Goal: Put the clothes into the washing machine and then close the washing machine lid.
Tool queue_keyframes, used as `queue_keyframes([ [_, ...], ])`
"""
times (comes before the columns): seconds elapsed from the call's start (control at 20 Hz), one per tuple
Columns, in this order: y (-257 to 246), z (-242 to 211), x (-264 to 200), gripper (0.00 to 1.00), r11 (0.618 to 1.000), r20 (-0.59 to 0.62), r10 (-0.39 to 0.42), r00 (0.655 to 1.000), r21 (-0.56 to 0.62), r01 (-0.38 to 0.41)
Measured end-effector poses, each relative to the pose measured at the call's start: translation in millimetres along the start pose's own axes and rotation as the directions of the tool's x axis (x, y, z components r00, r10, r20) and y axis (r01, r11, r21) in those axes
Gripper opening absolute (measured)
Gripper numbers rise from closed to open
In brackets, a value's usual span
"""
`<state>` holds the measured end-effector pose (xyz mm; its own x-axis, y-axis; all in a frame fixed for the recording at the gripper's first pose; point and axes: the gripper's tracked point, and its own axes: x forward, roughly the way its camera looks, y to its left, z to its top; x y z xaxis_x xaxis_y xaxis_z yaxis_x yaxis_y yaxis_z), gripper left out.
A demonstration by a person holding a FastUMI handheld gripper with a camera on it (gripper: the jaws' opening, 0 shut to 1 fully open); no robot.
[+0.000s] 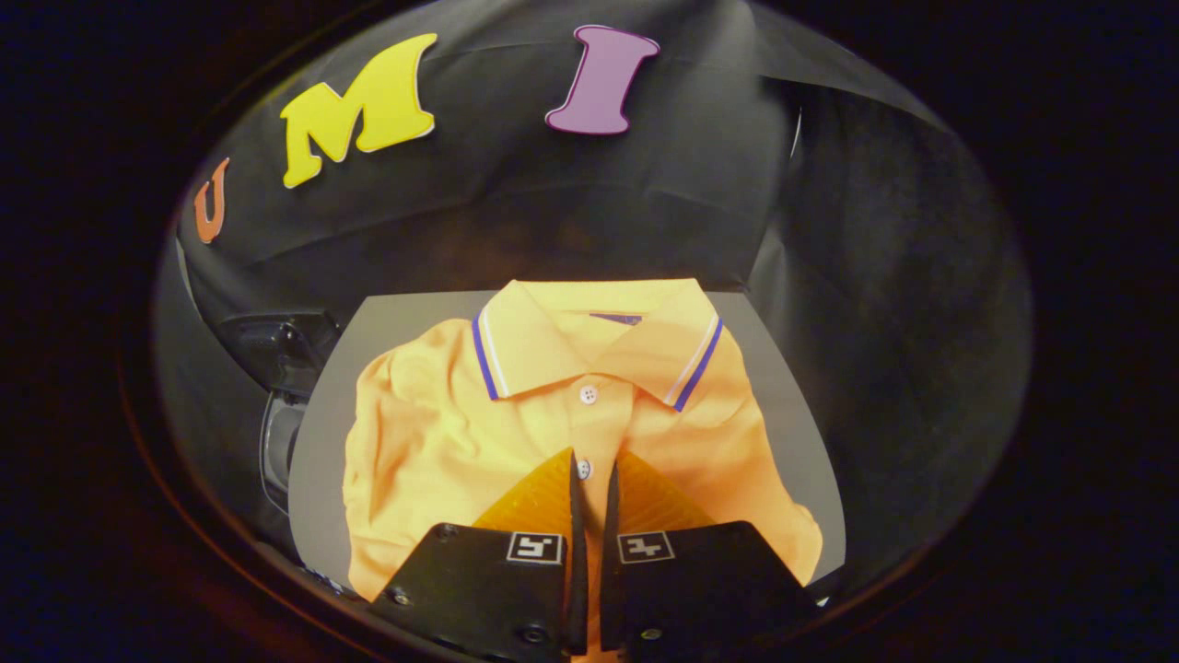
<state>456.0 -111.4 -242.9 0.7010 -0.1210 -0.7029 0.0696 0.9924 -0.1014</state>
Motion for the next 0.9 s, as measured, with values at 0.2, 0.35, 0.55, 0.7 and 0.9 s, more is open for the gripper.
queue_keyframes([
  [0.2, 0, 2, -3, 0.08, 1.0, -0.013, 0.021, 1.0, 0.019, -0.021],
  [0.35, 2, 9, -15, 0.07, 0.997, 0.004, 0.042, 0.999, 0.067, -0.042],
  [0.55, 19, 23, -58, 0.07, 0.995, 0.059, 0.071, 0.996, 0.072, -0.075],
  [0.7, 40, 29, -96, 0.07, 0.992, 0.109, 0.095, 0.99, 0.07, -0.103],
  [0.9, 74, 29, -143, 0.07, 0.985, 0.152, 0.143, 0.978, 0.073, -0.156],
])
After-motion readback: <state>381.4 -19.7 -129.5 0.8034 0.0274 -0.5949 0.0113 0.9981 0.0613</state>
